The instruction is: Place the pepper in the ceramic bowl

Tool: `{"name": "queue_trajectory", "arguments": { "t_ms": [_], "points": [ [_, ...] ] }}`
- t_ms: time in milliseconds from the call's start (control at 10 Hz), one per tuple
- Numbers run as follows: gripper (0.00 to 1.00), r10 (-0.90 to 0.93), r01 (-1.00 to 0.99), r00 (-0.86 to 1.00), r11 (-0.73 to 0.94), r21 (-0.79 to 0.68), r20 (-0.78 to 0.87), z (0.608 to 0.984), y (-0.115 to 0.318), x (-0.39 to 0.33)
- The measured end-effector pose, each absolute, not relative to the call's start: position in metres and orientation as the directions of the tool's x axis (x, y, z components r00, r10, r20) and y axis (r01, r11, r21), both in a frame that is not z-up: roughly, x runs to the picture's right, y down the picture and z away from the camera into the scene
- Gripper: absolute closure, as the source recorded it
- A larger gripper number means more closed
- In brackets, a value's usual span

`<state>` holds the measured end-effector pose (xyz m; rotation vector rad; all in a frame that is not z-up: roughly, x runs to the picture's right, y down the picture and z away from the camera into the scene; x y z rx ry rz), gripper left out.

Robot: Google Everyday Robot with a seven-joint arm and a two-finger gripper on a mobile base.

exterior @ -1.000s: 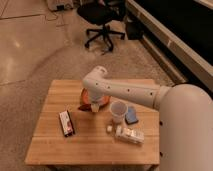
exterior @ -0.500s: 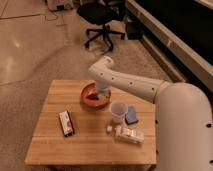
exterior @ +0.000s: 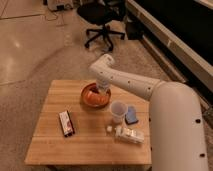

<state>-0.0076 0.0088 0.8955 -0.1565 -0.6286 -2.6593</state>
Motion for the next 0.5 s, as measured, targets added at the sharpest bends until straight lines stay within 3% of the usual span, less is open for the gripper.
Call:
{"name": "queue_trajectory", "arguments": {
  "t_ms": [500],
  "points": [
    [0.27,-0.358,0.408,-0.913,-0.817,0.407,0.196,0.8953,0.009,-0.0084]
  ]
}}
